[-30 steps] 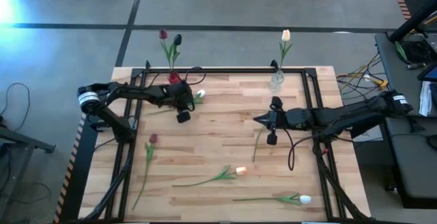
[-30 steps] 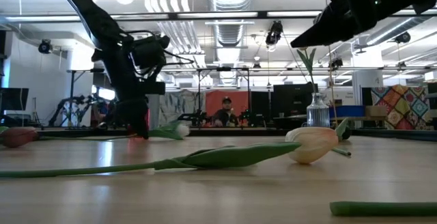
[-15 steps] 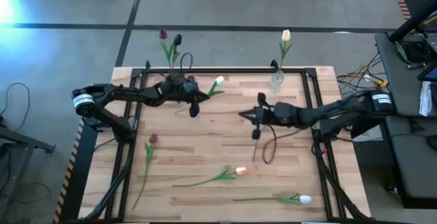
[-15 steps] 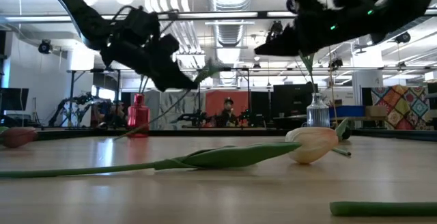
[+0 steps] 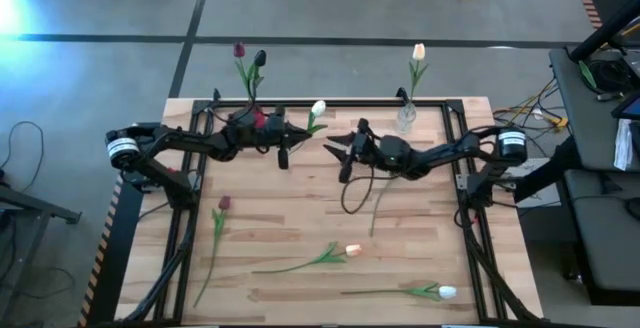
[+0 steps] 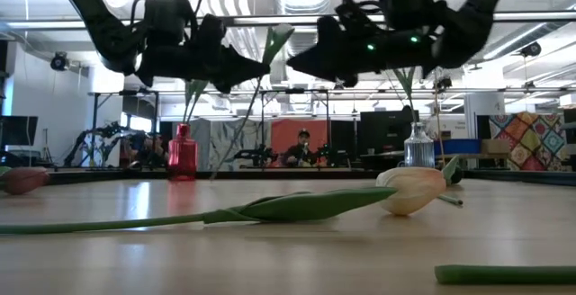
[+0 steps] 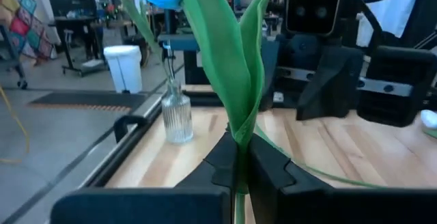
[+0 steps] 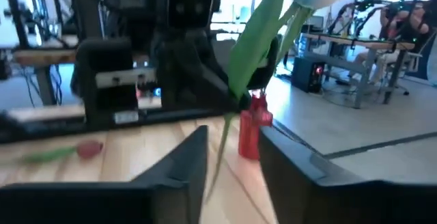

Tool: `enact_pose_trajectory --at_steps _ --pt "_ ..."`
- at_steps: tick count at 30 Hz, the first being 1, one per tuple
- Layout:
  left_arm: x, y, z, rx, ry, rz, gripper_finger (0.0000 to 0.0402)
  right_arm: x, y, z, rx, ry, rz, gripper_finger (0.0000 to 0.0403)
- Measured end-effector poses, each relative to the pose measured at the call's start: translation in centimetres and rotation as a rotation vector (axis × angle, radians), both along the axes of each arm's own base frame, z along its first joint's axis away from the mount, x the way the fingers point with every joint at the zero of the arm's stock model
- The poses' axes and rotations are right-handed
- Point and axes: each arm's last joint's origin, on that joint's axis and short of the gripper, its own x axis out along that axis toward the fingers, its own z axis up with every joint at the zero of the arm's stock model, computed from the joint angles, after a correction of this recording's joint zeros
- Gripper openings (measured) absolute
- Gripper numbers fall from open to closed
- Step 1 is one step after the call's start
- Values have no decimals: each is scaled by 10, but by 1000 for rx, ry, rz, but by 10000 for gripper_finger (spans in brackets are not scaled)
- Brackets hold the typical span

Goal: Sort flowers into vase by color
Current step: Put the top white flower into the transparent vase

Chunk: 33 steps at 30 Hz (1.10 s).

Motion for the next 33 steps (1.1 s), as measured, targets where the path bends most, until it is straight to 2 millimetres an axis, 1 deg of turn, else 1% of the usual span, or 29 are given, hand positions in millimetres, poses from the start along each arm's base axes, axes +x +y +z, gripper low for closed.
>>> enact_pose_trajectory --at_steps 3,6,8,11,16,18,26,30,33 --pt "1 -1 2 10 -18 -4 2 12 -2 9 17 -51 -11 162" --pt "3 -5 3 20 -28 -20 1 20 -6 19 26 -93 -14 190" --pt "4 -8 4 29 -37 -31 1 24 -8 23 37 -112 -16 198" --pt "5 -11 6 37 -52 -41 1 26 -12 28 69 -129 -22 199" --pt "5 -11 7 59 -62 -43 1 28 -14 31 81 -146 -23 184" --pt "5 -11 7 62 -65 -42 1 29 -13 33 80 -150 7 176" --pt "6 -13 8 86 -72 -48 1 39 -16 32 85 -155 24 133" --pt "6 -13 8 90 -72 -47 2 41 -17 32 75 -155 17 103" --pt "6 -13 8 90 -72 -45 11 41 -17 33 71 -156 17 69"
